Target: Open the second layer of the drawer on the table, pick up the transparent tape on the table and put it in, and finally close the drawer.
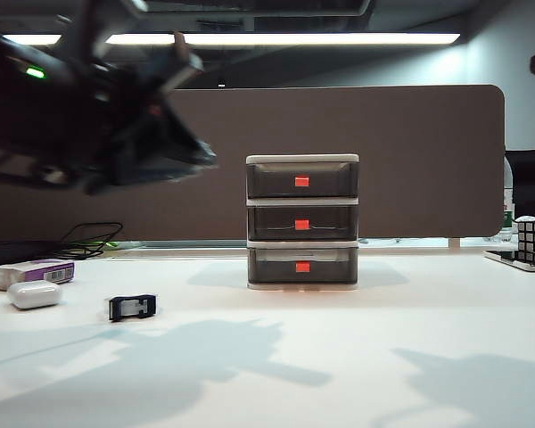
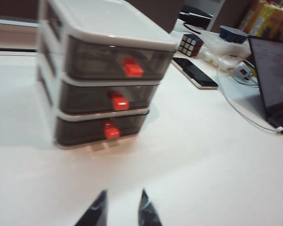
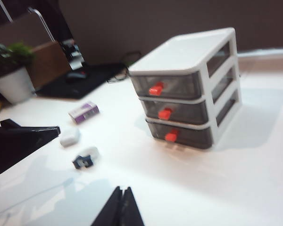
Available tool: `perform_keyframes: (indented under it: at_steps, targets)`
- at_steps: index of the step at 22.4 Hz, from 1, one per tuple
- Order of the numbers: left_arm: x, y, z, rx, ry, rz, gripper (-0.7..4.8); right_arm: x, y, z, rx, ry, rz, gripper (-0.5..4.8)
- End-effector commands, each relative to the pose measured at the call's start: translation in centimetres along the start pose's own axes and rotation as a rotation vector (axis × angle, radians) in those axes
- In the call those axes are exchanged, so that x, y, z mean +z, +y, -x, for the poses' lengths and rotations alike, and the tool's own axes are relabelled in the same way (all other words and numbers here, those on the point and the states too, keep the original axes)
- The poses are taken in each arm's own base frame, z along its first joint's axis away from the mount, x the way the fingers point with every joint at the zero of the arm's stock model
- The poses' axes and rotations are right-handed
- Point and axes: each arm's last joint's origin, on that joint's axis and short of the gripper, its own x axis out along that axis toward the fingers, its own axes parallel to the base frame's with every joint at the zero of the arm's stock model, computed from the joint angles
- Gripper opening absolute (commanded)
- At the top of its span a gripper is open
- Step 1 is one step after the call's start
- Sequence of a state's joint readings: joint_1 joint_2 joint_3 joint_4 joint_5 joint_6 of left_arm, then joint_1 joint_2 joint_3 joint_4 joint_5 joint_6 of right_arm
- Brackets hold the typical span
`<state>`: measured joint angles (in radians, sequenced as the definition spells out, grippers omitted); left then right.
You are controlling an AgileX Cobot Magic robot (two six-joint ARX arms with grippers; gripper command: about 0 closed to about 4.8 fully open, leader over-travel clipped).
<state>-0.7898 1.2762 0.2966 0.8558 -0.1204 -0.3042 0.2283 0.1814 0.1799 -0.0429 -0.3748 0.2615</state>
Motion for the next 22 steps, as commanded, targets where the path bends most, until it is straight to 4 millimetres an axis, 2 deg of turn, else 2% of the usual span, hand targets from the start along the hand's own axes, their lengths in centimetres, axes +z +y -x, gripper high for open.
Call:
perform_keyframes:
  at_steps: [1,2,4,5,9,10,12,14,17,22]
  targets:
    - [0.1,-0.5,-1.8,-0.031,-0.026,-0.002,0.87,2.0,0.0,-1.4,-0.019,0.057,0.061,-0.05]
    - [0.0,-0.6,-2.2,-0.032,-0.024,0.001,0.96,2.4,-0.1,-1.8,-0.022,0.075,0.068,-0.05]
    - [0.0,-1.0,-3.2,-0.040,-0.023,0.004,1.68,3.7,-0.5,-4.0,-0.034,0.161,0.051,-0.05]
    - [0.0,-1.0,-3.5,-0.042,-0.024,0.004,1.86,4.1,-0.8,-4.7,-0.038,0.188,0.047,-0.05]
    - [0.0,-1.4,-4.8,-0.046,-0.023,0.003,1.94,5.3,-1.4,-7.6,0.005,0.272,0.039,-0.05]
    - [0.0,-1.5,-5.4,-0.050,-0.021,0.003,1.95,5.8,-1.7,-8.9,0.022,0.299,0.031,-0.05]
    - [0.0,-2.0,-6.3,-0.058,-0.017,0.002,2.38,6.7,-2.3,-10.9,0.022,0.323,0.028,-0.05]
    - [-0.3,-2.5,-6.8,-0.023,-0.027,0.009,2.38,7.2,-2.7,-12.3,0.032,0.342,0.018,-0.05]
    - [-0.5,-3.2,-7.8,-0.050,-0.017,0.005,2.38,7.5,-2.9,-13.6,0.090,0.361,0.052,-0.05]
    - [0.2,-3.4,-7.9,-0.081,-0.070,0.016,2.37,7.0,-3.0,-14.6,0.187,0.352,0.166,-0.05]
